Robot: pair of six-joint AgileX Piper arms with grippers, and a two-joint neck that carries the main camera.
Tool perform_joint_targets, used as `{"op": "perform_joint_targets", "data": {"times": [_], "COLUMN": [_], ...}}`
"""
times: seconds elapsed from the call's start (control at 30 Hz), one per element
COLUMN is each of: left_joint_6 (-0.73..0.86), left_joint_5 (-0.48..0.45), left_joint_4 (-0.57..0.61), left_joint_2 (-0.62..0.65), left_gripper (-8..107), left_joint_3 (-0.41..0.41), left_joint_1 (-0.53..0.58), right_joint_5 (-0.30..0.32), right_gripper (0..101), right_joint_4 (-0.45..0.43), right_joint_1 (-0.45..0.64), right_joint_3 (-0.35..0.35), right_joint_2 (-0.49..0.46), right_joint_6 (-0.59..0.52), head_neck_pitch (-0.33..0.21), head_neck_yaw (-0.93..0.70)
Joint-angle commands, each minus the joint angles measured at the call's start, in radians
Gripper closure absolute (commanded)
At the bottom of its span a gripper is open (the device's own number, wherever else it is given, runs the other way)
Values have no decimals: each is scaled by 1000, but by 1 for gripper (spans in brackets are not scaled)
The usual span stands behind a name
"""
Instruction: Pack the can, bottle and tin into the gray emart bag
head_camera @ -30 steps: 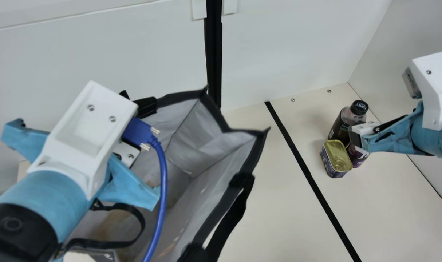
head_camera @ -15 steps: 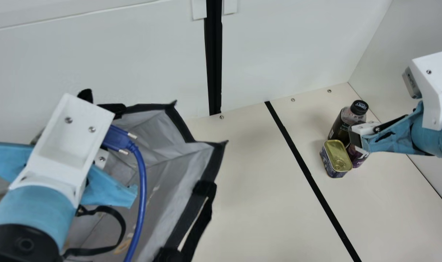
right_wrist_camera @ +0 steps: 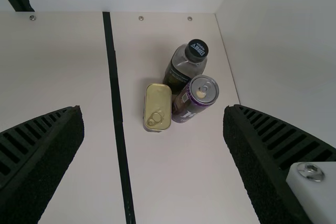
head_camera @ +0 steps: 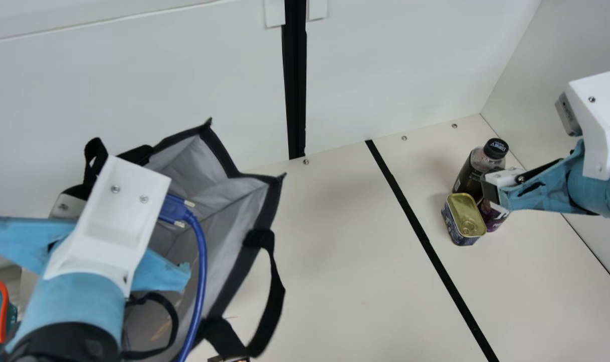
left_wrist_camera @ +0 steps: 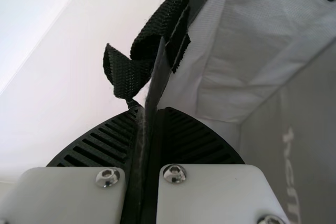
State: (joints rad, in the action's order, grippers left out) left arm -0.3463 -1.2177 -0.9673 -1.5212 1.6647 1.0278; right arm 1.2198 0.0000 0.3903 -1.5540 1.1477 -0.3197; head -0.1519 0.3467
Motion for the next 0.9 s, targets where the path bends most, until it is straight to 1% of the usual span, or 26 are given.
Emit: {"op": "perform_joint_targets", "data": {"times": [0.0,0.2,0.4,0.87], "left_joint_6": [-12,-44,-72,-133], "left_joint_5": [-2,-2,-2,-2], "left_joint_4": [-4,-6,3,80], "left_joint_2": [-3,-12,-31,-88], "left_gripper": [89,89,89,89], "left_joint_3": [-11,-31,-32,3], "left_joint_1": [4,20,40,77], "right_joint_5": [0,0,0,0], "right_gripper": [10,10,10,10], "right_joint_4": [0,0,0,0], "right_joint_1": [0,0,0,0], "right_joint_3": [0,0,0,0], "right_joint_2": [0,0,0,0], "right_joint_6": [0,0,0,0], "head_neck_pitch": [-23,-23,-23,-23], "head_neck_yaw": [2,2,2,2]}}
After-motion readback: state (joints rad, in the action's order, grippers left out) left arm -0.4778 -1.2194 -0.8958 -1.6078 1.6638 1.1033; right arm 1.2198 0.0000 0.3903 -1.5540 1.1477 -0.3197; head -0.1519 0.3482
